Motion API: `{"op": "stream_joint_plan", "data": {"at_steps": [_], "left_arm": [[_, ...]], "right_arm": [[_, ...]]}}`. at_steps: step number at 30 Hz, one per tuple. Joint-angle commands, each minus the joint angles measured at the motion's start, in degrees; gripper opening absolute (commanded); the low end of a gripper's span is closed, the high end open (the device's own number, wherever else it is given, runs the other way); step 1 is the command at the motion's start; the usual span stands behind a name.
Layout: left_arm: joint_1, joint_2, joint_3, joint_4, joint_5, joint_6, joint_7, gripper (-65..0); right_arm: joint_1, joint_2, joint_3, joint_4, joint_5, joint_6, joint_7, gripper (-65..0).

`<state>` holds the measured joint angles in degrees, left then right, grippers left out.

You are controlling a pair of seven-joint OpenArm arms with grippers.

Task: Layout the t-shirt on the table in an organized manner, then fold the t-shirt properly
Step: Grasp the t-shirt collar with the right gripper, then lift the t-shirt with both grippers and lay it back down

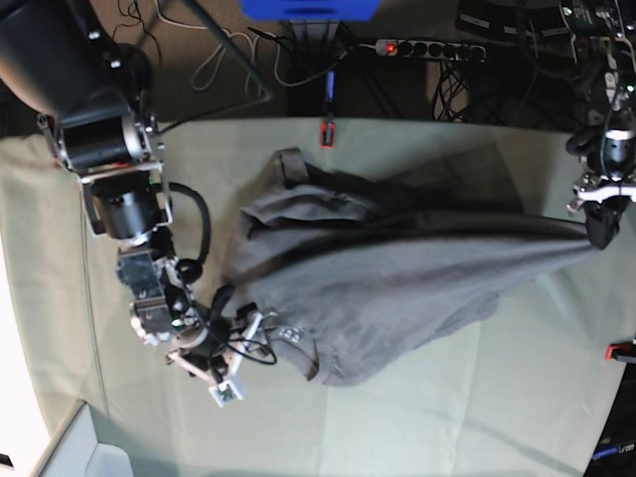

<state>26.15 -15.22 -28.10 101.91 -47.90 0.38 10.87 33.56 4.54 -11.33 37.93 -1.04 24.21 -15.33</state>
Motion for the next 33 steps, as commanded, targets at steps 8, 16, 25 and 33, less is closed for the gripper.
{"op": "stream_joint_plan", "data": {"at_steps": [8,16,25,33], "left_arm": [[1.1,-0.5,-0.4,0.7,-0.2,-0.3,-1.7,-64.9],[0.7,-0.3,-0.2,-0.9,-0.2,-0.3,-1.7,-64.9],[1.5,-0.2,-0.2,-1.1,-0.2,-0.3,-1.7,-64.9],[1.2,-0.2,-0.2,-1.1,-0.2,-0.3,-1.7,-64.9]], "right_arm": [[0.6,-0.6,0.1,-2.9,0.6,-6.5,3.6,-25.7],[0.0,-0.6,0.2,-4.3,0.6,-6.8,4.5,-25.8],[-0.4,-2.1,-0.1,-12.1,0.6,-6.8,7.4,-42.7],[0.9,-2.5,0.3,-10.1,0.7,-6.8,7.4,-65.0]]}}
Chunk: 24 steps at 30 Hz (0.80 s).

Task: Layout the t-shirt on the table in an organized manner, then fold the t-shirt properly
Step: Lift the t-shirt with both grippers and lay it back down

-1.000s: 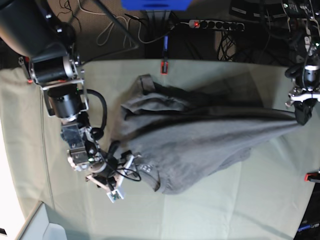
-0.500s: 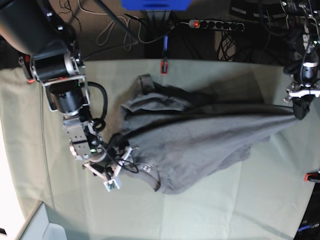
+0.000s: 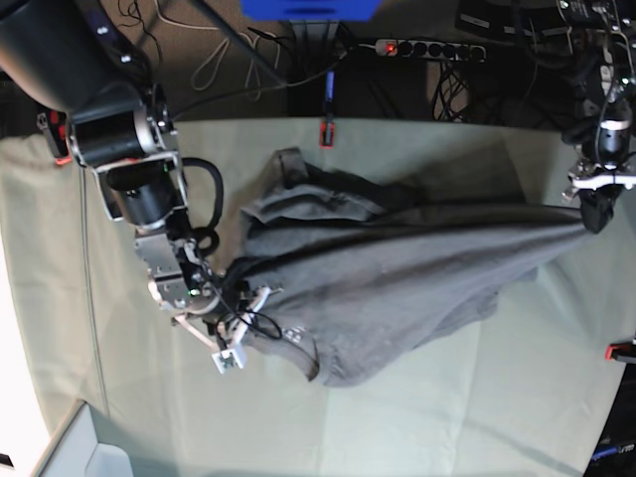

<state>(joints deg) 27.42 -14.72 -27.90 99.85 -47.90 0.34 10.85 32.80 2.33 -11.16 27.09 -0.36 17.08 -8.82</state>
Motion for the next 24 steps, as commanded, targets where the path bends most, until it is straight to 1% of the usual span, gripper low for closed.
{"op": "stream_joint_plan", "data": {"at_steps": [1,5,7,9,10,14,17,21,24], "left_arm": [[-0.7,-0.7,0.0,0.9,-0.2,-0.3,-1.7,-64.9],[-4.3,-1.1,2.5,0.9,-0.2,-0.3,-1.7,-64.9],[-7.2,-1.2,4.2,1.0,0.3,-0.3,-1.7,-64.9],[-10.0,-1.6,6.1,1.1,0.4,-0.2,-1.5,-64.9],[-12.0,-2.6,7.3,1.1,0.5,-0.2,-0.5,-64.9],[-22.7,-3.6,10.4,0.7,0.5,-0.2,6.2,-64.9],[-31.8,-3.6,11.7,-2.1,0.5,-0.2,9.7,-64.9],[-44.3,-4.0,15.5,-10.1,0.5,-0.2,10.2,-64.9],[-52.3,-5.4,17.7,-14.8,-0.1,-0.2,10.1,-64.9]], "right_arm": [[1.7,-0.1,0.1,2.1,0.2,0.5,0.9,-65.0],[1.7,0.3,0.1,11.2,0.2,0.5,0.3,-65.0],[1.6,1.4,0.2,16.6,0.2,0.5,-1.7,-65.0],[1.7,1.8,0.2,21.7,0.2,0.5,-3.6,-65.0],[1.9,2.2,0.7,24.1,0.2,0.5,-4.2,-65.0],[4.3,2.6,5.3,31.0,0.2,0.5,-6.6,-65.0],[8.0,2.7,8.1,32.6,0.2,0.5,-8.5,-65.0],[14.5,4.1,10.4,32.6,0.1,0.5,-9.8,-65.0],[19.1,5.0,10.3,32.6,0.1,0.6,-9.9,-65.0]]}}
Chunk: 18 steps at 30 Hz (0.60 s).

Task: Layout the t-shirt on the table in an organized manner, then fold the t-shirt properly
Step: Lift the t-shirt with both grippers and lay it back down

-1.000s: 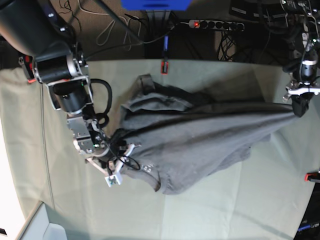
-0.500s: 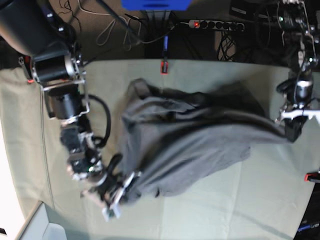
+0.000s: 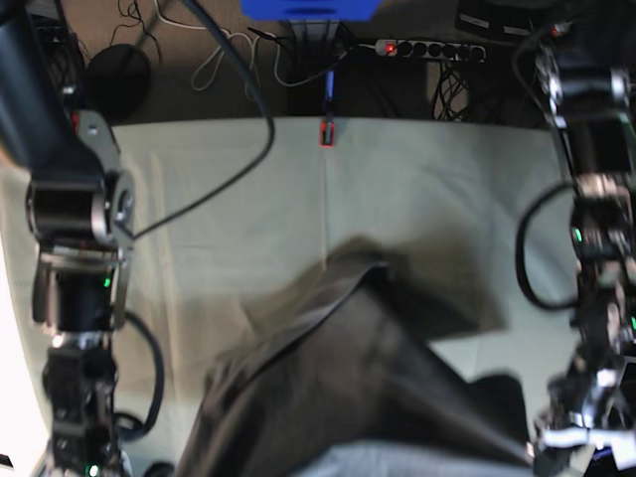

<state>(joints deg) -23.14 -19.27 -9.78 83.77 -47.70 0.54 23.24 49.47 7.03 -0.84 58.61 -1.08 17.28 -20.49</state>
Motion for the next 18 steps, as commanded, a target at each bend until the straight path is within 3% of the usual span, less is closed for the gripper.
{"op": "stream_joint_plan", "data": {"at_steps": [1,7,11,15,18], "left_arm": [[-4.9,-0.9,0.4,-0.1,-0.3,-0.4,-2.3,-64.9],[-21.4,-1.0,6.1,-6.6,0.2,-0.4,-2.3,-64.9],[-27.0,-0.8,8.0,-8.6,-0.3,-0.4,-2.3,-64.9],[-25.8,-0.7,11.6,-4.6,-0.3,-0.4,-2.1,-64.9],[-19.0,-0.7,13.3,-0.7,-0.3,-0.4,-2.2,-64.9]], "right_arm": [[4.0,1.0,0.0,1.0,0.8,0.4,1.8,-65.0],[11.2,2.2,0.1,1.7,0.8,0.4,1.8,-65.0],[10.9,4.4,0.2,5.7,0.8,0.5,1.8,-65.0],[2.9,5.9,4.8,13.6,0.9,0.6,-1.0,-65.0],[-6.4,5.9,7.8,18.0,1.0,0.6,-0.7,-65.0]]}}
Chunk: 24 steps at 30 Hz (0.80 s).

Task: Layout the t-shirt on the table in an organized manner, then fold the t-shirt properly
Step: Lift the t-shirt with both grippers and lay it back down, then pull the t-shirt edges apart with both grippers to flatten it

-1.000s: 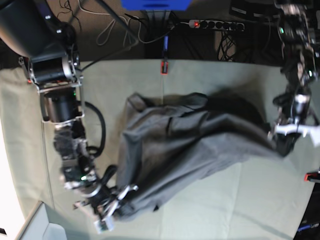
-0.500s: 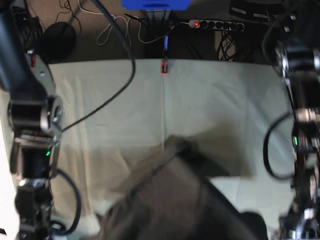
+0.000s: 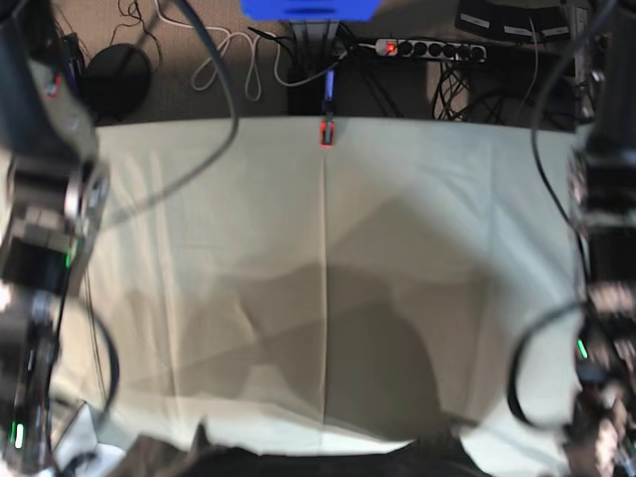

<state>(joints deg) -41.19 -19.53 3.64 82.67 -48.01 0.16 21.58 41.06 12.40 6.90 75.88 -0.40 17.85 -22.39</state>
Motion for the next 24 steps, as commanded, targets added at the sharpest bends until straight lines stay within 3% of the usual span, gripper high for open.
{"op": "stream_joint_plan", "data": {"at_steps": [1,7,14,20,24], "left_arm": [[2.1,-0.3,0.4,2.2,0.2,0.0,-0.5,-64.9],[23.5,2.3,0.4,10.3,0.3,0.0,-0.6,-64.9],[45.9,5.8,-2.6,17.1,0.5,0.0,-0.6,-64.9],[56.0,6.5,-4.9,17.1,0.1,0.0,-0.6,-64.9],[57.6,6.5,-4.7,17.0,0.1,0.0,-0.6,-64.9]], "right_arm": [[-1.8,0.4,1.1,2.4,0.4,0.0,2.0,-65.0],[-23.8,-3.3,6.4,6.5,0.4,0.0,12.3,-65.0],[-41.5,-6.9,10.3,6.2,0.4,0.0,23.0,-65.0],[-50.3,-6.6,11.2,0.7,0.4,0.0,27.4,-65.0],[-53.2,-5.1,11.2,-1.7,0.4,0.0,27.7,-62.3]]}}
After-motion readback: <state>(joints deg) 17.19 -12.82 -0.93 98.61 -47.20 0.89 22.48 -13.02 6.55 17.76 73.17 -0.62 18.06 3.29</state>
